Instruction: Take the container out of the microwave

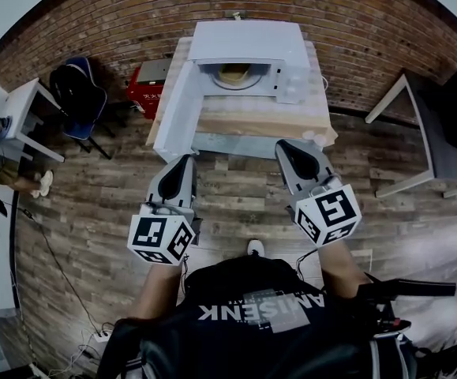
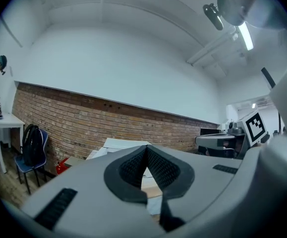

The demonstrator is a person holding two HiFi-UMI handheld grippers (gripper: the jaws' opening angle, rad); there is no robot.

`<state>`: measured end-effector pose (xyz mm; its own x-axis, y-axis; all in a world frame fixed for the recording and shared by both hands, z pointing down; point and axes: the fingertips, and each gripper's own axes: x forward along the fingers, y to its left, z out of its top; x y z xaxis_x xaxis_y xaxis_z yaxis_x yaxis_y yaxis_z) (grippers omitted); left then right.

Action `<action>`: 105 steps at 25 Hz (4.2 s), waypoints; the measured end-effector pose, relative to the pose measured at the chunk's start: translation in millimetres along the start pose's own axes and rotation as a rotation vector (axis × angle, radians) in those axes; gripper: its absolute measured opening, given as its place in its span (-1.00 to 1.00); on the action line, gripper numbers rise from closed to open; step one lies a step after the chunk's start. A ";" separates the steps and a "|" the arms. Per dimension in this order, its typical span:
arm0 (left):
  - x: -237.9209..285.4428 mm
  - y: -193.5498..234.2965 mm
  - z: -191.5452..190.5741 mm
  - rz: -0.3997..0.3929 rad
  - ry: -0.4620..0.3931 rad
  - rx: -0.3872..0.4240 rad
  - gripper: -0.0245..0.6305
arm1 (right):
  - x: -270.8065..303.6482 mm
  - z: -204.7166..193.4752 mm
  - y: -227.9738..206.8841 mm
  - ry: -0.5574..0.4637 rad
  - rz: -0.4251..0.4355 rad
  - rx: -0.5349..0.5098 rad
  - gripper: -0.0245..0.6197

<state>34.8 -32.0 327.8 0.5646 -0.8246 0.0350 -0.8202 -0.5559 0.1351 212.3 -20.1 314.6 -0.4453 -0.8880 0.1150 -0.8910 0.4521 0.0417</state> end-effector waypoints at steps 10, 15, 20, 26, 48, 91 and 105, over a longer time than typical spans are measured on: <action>65.1 -20.7 7.2 0.006 0.006 0.051 -0.89 | 17.8 -3.7 -68.1 -0.039 0.024 0.021 -0.80; 83.6 3.6 11.3 0.005 -0.004 0.029 -0.89 | 43.0 -3.2 -81.5 -0.034 0.002 0.029 -0.80; 90.9 38.6 19.6 -0.017 -0.020 0.022 -0.89 | 79.5 4.3 -68.8 -0.029 -0.027 0.013 -0.80; 103.4 84.7 35.2 -0.046 -0.048 0.048 -0.89 | 128.9 18.2 -56.2 -0.045 -0.069 -0.001 -0.79; 130.1 220.3 36.7 -0.156 -0.030 0.001 -0.89 | 287.4 -11.0 -9.4 0.060 -0.097 -0.103 -0.65; 241.3 226.6 -12.1 0.186 0.087 -0.031 -0.89 | 483.3 -272.7 -180.4 0.543 0.192 -0.537 -0.32; 242.8 230.6 -13.9 0.215 0.098 -0.029 -0.89 | 504.1 -303.8 -181.7 0.614 0.231 -0.661 -0.47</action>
<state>-15.9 -358.9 381.2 0.3846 -0.9088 0.1620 -0.9204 -0.3642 0.1423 176.8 -524.4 666.5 -0.3118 -0.6557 0.6877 -0.4707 0.7353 0.4876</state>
